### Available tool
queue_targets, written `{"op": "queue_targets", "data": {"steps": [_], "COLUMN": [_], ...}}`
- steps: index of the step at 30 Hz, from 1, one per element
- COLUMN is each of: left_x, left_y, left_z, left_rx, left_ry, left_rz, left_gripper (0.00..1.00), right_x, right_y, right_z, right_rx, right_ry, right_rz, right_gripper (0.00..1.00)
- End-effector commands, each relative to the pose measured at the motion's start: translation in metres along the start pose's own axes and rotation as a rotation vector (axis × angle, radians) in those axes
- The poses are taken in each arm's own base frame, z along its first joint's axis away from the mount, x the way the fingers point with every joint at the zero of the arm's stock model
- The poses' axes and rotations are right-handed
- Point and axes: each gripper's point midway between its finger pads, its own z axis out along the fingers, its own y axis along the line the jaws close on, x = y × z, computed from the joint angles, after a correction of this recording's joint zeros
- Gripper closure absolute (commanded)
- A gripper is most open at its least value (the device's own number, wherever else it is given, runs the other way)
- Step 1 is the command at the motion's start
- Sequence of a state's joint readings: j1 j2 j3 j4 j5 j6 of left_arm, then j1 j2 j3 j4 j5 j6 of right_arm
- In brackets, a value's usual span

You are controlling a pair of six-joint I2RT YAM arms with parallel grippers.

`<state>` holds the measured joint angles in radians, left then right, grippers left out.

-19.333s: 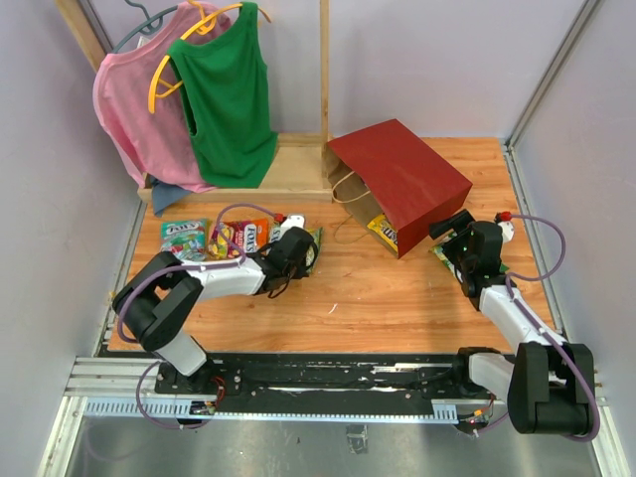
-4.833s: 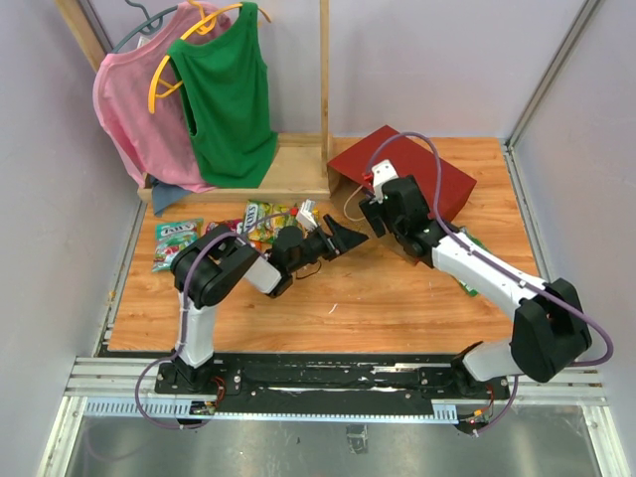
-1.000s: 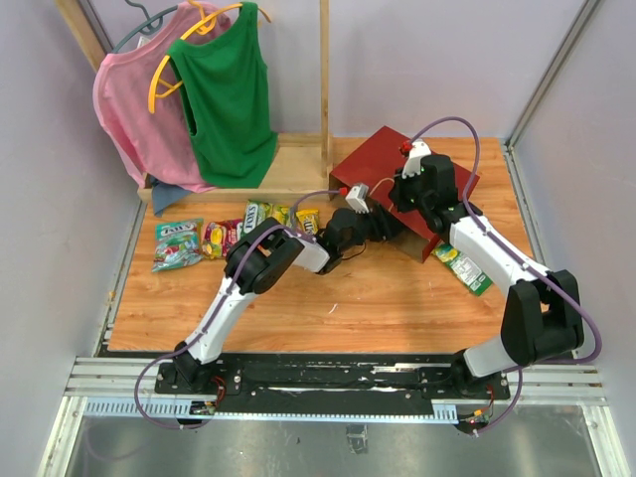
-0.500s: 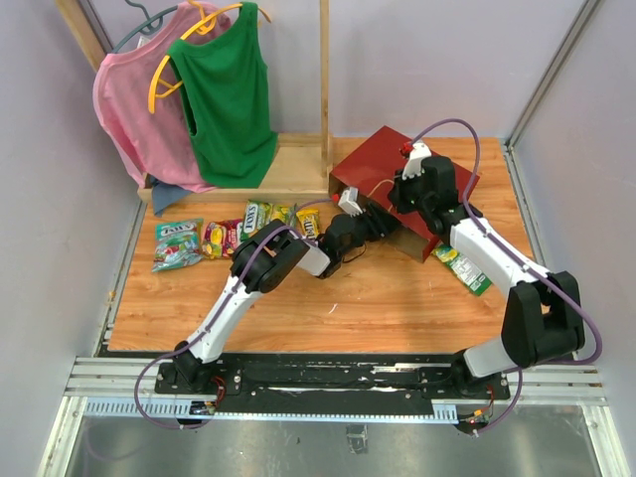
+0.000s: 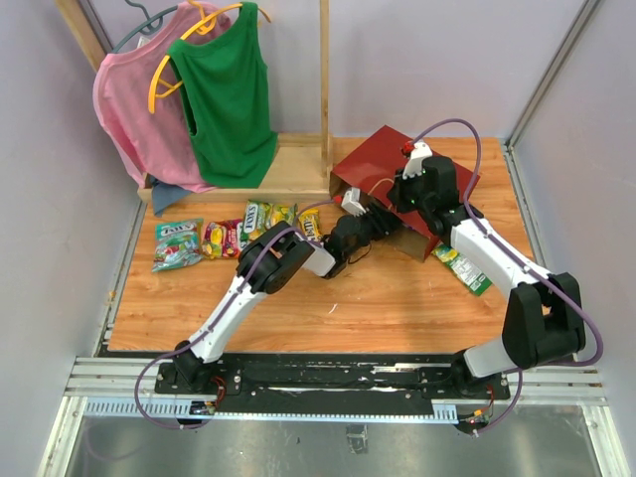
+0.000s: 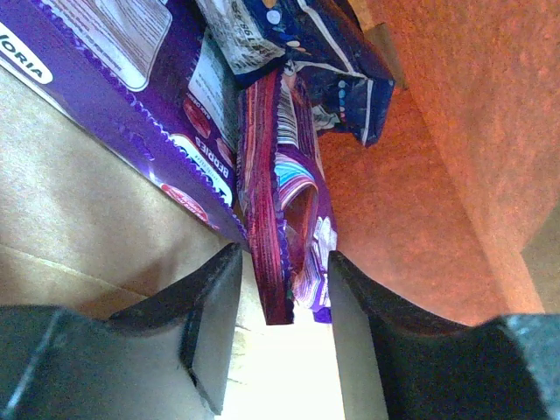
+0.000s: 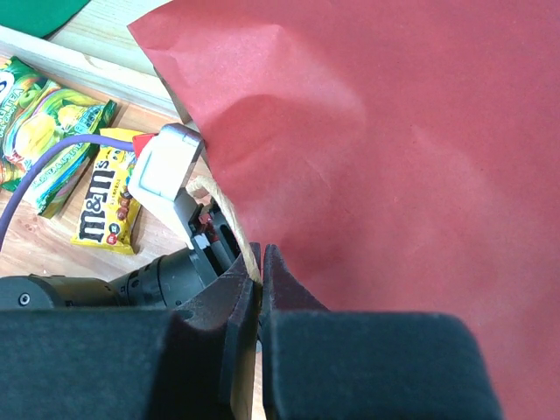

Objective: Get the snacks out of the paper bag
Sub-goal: Take out the snack from the paper bag.

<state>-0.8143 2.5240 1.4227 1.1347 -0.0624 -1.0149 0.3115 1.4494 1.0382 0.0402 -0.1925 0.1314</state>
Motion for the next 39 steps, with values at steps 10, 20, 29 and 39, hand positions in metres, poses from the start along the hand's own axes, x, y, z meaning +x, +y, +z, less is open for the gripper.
{"op": "queue_targets", "data": {"steps": [10, 20, 29, 39], "left_x": [0.013, -0.033, -0.074, -0.13], "left_y": [0.002, -0.023, -0.06, -0.115], "left_z": [-0.004, -0.053, -0.122, -0.219], "left_rx": [-0.038, -0.033, -0.022, -0.047], "left_ry": [0.014, -0.124, -0.188, -0.229], "left_rz": [0.033, 0.125, 0.213, 0.391], "left_gripper": [0.93, 0.99, 0.99, 0.99], "right_x": [-0.014, -0.016, -0.016, -0.014], "right_y": [-0.008, -0.008, -0.01, -0.01], "right_z": [-0.009, -0.011, -0.01, -0.011], "right_rx": [0.01, 0.015, 0.025, 0.027], "right_ry": [-0.051, -0.061, -0.067, -0.071], "right_rz": [0.018, 0.021, 0.032, 0.036], "right_gripper": [0.98, 0.98, 0.99, 0.99]}}
